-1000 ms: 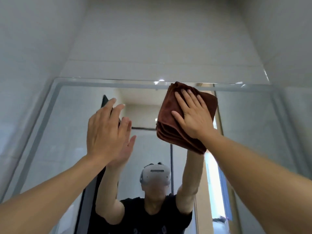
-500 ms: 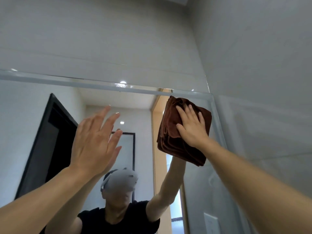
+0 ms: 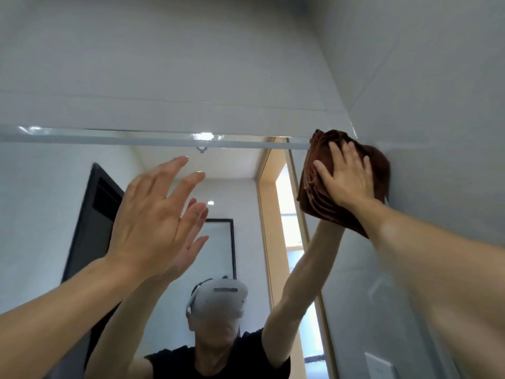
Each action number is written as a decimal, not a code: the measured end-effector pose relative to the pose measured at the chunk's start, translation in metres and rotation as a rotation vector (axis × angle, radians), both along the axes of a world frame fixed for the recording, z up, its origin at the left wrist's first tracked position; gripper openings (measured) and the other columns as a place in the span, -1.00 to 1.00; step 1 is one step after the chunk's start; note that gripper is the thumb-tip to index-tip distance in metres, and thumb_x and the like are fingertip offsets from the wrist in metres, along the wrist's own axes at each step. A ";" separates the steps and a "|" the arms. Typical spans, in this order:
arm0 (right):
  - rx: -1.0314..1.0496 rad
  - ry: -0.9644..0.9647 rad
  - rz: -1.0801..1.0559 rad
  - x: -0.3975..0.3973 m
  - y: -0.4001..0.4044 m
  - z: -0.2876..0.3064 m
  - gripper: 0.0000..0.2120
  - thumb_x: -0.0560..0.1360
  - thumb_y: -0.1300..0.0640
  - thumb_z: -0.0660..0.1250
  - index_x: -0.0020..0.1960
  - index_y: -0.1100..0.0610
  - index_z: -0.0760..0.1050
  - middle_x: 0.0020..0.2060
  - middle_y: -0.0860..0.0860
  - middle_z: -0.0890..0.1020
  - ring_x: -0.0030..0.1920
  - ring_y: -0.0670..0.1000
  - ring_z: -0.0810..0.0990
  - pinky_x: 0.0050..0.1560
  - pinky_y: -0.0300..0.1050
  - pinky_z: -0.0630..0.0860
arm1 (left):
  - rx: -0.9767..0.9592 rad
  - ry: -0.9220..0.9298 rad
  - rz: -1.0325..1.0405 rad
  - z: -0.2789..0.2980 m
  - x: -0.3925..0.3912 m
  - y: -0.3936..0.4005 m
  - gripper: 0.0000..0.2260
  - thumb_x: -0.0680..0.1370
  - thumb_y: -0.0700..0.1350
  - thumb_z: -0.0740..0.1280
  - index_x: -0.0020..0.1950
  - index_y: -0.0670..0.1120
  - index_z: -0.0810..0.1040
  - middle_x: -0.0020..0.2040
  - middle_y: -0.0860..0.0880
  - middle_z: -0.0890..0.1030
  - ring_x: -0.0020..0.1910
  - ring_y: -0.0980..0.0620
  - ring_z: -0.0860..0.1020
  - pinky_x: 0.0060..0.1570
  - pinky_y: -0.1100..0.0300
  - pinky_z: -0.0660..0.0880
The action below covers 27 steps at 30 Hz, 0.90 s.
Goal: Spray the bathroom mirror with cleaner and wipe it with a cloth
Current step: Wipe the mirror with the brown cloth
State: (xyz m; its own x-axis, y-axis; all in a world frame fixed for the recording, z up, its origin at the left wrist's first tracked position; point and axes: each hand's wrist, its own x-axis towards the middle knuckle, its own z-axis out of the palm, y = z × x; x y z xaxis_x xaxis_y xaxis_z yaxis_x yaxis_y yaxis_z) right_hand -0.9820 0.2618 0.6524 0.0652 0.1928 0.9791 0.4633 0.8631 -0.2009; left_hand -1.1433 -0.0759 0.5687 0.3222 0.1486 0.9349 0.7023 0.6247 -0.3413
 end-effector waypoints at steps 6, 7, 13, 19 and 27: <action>0.031 -0.012 -0.008 -0.023 -0.029 0.035 -0.29 0.56 -0.37 -0.19 0.62 -0.08 -0.02 0.62 -0.01 0.04 0.61 0.03 -0.08 0.57 0.22 -0.13 | 0.075 -0.131 0.193 0.009 -0.042 -0.078 -0.43 0.61 0.17 -0.04 0.44 -0.10 0.47 0.49 -0.15 0.40 0.44 -0.19 0.38 0.41 -0.17 0.26; 0.053 -0.026 -0.005 -0.030 -0.042 0.037 -0.30 0.57 -0.36 -0.18 0.62 -0.07 -0.02 0.62 -0.01 0.04 0.61 0.03 -0.08 0.57 0.22 -0.14 | 0.095 -0.163 0.213 0.009 -0.048 -0.088 -0.43 0.61 0.17 -0.04 0.45 -0.10 0.46 0.49 -0.15 0.39 0.45 -0.19 0.37 0.41 -0.16 0.25; 0.215 -0.117 0.032 -0.088 -0.146 0.049 -0.35 0.60 -0.32 -0.12 0.62 -0.07 -0.01 0.62 -0.03 0.02 0.61 0.02 -0.09 0.56 0.22 -0.17 | 0.123 -0.245 0.260 -0.002 -0.063 -0.122 -0.40 0.59 0.17 -0.07 0.47 -0.10 0.44 0.51 -0.15 0.37 0.48 -0.19 0.33 0.45 -0.15 0.21; 0.393 -0.209 0.105 -0.166 -0.273 0.042 -0.36 0.61 -0.30 -0.11 0.62 -0.07 -0.01 0.62 -0.03 0.02 0.61 0.02 -0.11 0.56 0.23 -0.20 | 0.121 -0.276 0.293 -0.013 -0.076 -0.164 -0.38 0.60 0.21 -0.12 0.52 -0.03 0.37 0.56 -0.10 0.30 0.53 -0.14 0.27 0.49 -0.13 0.16; 0.478 -0.268 0.116 -0.211 -0.344 0.022 -0.34 0.60 -0.31 -0.10 0.62 -0.06 -0.02 0.62 -0.02 0.00 0.61 0.03 -0.13 0.55 0.23 -0.22 | 0.159 -0.343 0.377 -0.026 -0.093 -0.220 -0.41 0.61 0.20 -0.06 0.49 -0.06 0.40 0.50 -0.16 0.38 0.44 -0.23 0.38 0.37 -0.22 0.30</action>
